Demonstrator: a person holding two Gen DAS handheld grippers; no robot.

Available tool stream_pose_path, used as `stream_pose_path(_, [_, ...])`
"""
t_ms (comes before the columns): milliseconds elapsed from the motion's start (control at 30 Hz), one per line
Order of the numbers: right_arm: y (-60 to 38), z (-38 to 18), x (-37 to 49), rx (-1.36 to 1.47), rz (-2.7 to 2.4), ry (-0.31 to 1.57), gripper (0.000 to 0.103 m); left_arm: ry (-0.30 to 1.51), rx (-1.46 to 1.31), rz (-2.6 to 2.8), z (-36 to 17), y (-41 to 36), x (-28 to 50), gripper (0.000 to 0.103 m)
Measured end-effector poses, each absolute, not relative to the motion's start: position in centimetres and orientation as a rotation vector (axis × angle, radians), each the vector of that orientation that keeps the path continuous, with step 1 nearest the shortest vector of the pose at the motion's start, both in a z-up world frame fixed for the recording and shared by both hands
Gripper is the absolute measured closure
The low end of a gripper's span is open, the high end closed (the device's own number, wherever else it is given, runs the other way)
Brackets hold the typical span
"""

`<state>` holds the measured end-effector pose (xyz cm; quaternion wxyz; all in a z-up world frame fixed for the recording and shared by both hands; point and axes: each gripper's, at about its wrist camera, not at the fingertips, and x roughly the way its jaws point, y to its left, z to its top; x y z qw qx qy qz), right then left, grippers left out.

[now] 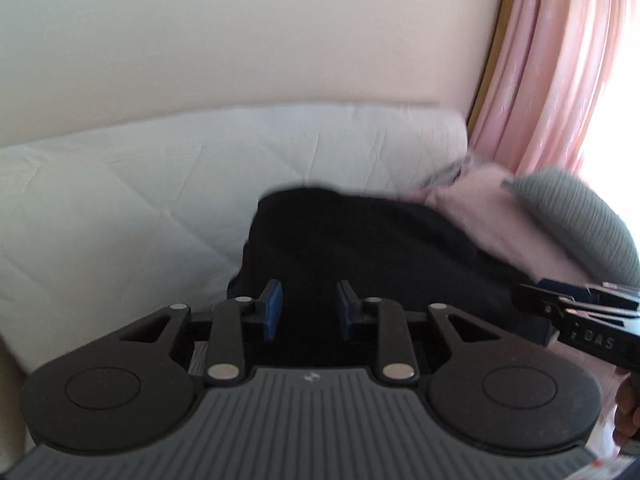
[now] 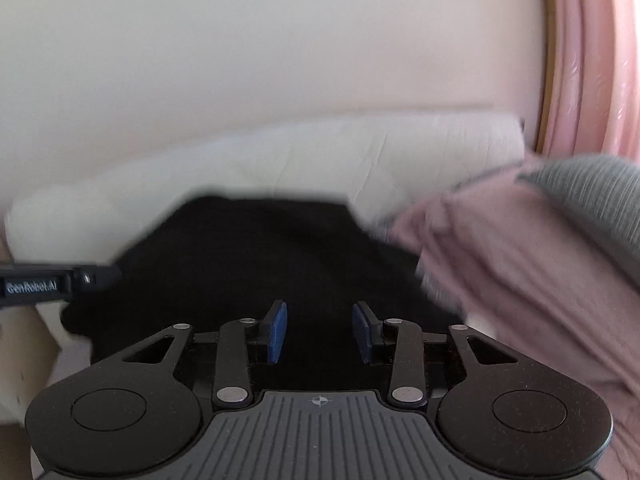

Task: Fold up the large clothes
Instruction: 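Open both grippers and pull them back from the stack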

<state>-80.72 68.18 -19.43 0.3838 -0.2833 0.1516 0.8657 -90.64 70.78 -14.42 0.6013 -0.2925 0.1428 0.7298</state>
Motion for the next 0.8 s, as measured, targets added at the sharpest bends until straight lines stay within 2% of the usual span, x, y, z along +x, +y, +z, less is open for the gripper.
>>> stream_pose_path(133, [68.3,-19.0,-81.0,-0.791,2.163,0.399,0.069,0.389,-0.737,1.719,-14.2,70.5,-90.1,0.078])
stream_pose_path(200, [67.8,-17.4,-80.2,-0.768,2.159,0.460,0.067,0.449,-0.703,1.738,-12.5,69.9,-89.4,0.071])
stream_pose_path(267, [66.2,-15.7,-79.2,-0.759,2.168,0.518,0.053,0.494,-0.681,1.745,-10.7,69.0,-88.4,0.062])
stream_pose_path(300, [65.9,-15.2,-78.8,-0.757,2.169,0.544,0.049,0.505,-0.682,1.746,-9.8,68.3,-87.9,0.061])
stream_pose_path(333, [65.4,-14.7,-78.2,-0.751,2.166,0.573,0.045,0.514,-0.685,1.751,-9.0,67.5,-87.5,0.054])
stream_pose_path(433, [62.8,-12.7,-76.3,-0.756,2.144,0.661,0.042,0.552,-0.686,1.743,-7.0,64.7,-85.9,0.037])
stream_pose_path(600, [57.6,-9.5,-73.4,-0.787,2.155,0.696,0.041,0.618,-0.698,1.744,-4.8,59.3,-83.0,0.033])
stream_pose_path(733, [53.9,-8.0,-71.1,-0.787,2.176,0.670,0.040,0.591,-0.711,1.753,-3.3,55.1,-81.4,0.015])
stream_pose_path(800, [52.3,-7.5,-70.1,-0.792,2.183,0.660,0.040,0.559,-0.733,1.748,-2.6,53.1,-80.9,0.015])
